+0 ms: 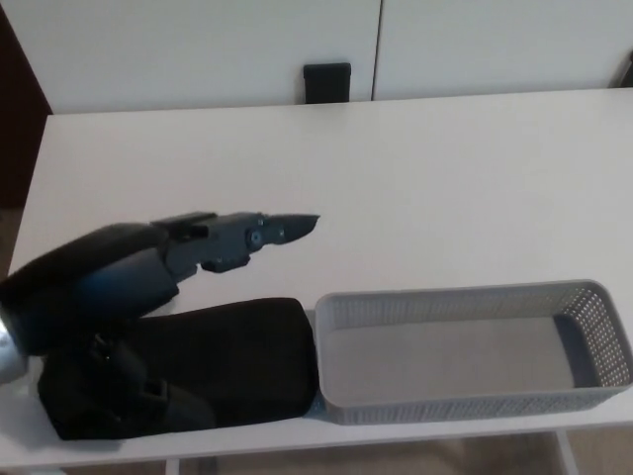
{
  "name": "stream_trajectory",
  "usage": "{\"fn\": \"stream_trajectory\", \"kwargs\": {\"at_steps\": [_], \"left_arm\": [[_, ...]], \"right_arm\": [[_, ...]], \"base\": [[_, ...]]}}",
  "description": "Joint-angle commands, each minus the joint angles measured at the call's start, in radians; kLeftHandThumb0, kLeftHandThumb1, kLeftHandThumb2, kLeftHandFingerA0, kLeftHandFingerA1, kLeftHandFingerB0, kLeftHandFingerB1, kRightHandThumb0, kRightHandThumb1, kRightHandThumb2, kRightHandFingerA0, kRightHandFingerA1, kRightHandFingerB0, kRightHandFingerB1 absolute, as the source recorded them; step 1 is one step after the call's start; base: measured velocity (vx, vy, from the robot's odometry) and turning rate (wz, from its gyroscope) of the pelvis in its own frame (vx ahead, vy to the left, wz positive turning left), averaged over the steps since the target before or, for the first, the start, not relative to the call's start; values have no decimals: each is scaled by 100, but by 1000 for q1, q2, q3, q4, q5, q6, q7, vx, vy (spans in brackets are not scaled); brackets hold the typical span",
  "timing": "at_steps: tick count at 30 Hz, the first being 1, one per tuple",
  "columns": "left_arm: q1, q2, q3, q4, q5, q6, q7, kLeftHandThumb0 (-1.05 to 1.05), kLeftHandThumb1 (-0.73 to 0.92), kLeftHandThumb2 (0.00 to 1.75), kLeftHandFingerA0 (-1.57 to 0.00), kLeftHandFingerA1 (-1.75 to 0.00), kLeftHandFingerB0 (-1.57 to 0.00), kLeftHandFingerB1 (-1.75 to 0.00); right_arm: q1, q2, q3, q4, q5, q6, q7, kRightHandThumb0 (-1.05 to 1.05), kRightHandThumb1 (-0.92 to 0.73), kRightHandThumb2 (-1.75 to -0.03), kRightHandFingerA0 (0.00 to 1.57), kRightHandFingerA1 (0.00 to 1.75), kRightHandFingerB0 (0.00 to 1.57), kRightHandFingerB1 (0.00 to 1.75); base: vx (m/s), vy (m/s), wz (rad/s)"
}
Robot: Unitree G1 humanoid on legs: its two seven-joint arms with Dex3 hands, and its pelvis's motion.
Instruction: The robot walk towards a table in front and pick up a black pencil case on the left hand side and put the pencil case into a small container on the right hand side
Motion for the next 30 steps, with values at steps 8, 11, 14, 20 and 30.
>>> {"fn": "stream_trajectory", "kwargs": {"at_steps": [8,11,14,20,30], "left_arm": [[2,-35,-223,177,461,327,62,-49,33,64,0,0,0,-1],[11,-47,-236,159,489,348,70,-49,33,64,0,0,0,-1],[30,-70,-251,146,530,361,100,-49,33,64,0,0,0,-2],[49,-105,-270,160,614,333,159,-48,32,63,0,0,0,-4],[100,-165,-326,169,760,305,242,-44,33,69,0,-16,0,-17]], "right_arm": [[4,-11,-24,30,20,5,-5,-39,-61,-59,60,41,57,39],[5,-8,-31,34,27,-4,-7,-39,-61,-58,60,42,58,40],[-2,-11,-30,26,24,-1,-5,-40,-60,-59,59,42,56,39],[-12,-17,-33,28,23,-1,-1,-39,-62,-59,61,42,57,39],[-18,-19,-30,13,12,-10,4,-39,-62,-59,60,42,57,40]], "base": [[0,0,0],[0,0,0],[0,0,0],[0,0,0],[0,0,0]]}}
